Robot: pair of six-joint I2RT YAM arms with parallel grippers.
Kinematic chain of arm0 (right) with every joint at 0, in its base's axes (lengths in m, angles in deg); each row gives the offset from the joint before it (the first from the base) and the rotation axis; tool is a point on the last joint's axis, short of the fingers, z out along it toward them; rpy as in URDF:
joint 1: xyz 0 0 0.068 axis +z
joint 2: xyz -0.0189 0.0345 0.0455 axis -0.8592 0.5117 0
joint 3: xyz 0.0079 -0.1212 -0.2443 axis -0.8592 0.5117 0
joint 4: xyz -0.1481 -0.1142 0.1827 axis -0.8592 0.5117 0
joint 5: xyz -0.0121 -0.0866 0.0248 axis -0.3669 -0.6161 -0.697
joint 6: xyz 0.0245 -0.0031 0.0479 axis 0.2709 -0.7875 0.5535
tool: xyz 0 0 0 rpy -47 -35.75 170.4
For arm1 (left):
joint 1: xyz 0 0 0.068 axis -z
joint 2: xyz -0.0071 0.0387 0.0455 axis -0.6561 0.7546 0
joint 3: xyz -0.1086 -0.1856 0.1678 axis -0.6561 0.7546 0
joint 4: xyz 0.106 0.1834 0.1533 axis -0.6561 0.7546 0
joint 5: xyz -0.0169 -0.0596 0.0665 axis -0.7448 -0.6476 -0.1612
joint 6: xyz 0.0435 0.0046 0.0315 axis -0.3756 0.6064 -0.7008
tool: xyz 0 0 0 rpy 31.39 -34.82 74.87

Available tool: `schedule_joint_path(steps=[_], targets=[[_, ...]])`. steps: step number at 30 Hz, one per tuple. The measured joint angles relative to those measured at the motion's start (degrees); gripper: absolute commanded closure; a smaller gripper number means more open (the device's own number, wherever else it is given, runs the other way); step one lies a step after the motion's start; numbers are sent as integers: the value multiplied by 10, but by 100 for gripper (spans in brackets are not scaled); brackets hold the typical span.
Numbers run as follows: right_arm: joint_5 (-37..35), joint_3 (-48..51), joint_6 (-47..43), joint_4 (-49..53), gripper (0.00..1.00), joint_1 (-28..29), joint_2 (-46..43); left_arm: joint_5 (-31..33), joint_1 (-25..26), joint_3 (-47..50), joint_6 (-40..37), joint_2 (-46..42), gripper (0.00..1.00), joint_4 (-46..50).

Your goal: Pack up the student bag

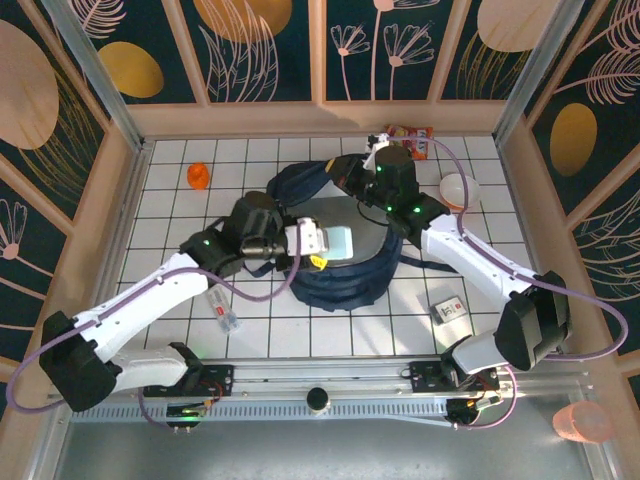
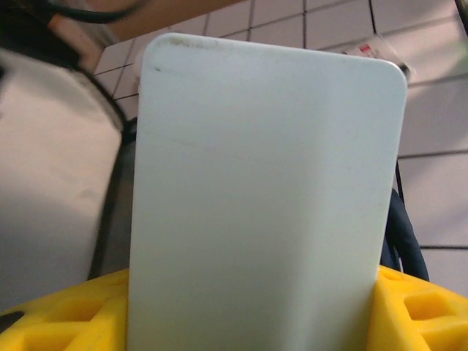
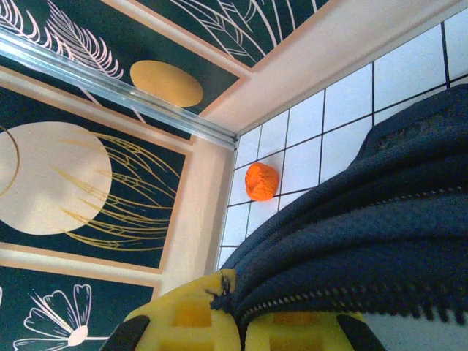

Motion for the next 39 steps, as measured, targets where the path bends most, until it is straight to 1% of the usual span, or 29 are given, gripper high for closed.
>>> schedule_joint_path(steps=[2, 6, 12, 15, 17, 18, 20, 22, 27, 30, 33, 34, 38, 39], targets=[[1, 0, 0, 2, 100, 0, 0, 14, 7, 14, -20, 10, 74, -25], [6, -7, 0, 10, 100, 0, 1, 37, 6, 2, -37, 60, 73, -70], [17, -10, 0, 11, 100, 0, 7, 69, 7, -22, -67, 130, 66, -110], [18, -10, 0, 12, 100, 0, 8, 114, 9, -31, -83, 173, 63, -128], [20, -10, 0, 13, 100, 0, 8, 158, 10, -34, -90, 208, 55, -146], [21, -10, 0, 14, 100, 0, 8, 176, 10, -34, -91, 224, 54, -155], [21, -10, -1, 17, 100, 0, 8, 209, 10, -37, -92, 257, 52, -168], [21, -10, -2, 22, 100, 0, 8, 228, 10, -39, -92, 285, 51, -184], [21, -10, -2, 24, 100, 1, 8, 239, 10, -51, -92, 322, 46, -231], [21, -10, -3, 24, 100, 1, 8, 251, 9, -99, -92, 362, 41, -249], [21, -10, -3, 21, 100, 1, 8, 258, 8, -132, -92, 396, 40, -283], [21, -10, -3, 21, 100, 1, 8, 259, 8, -139, -92, 404, 38, -289], [14, -10, -5, 17, 100, -2, 8, 262, 8, -171, -91, 437, 16, -290], [14, -10, -5, 17, 100, -2, 8, 264, 8, -173, -89, 439, 13, -290]])
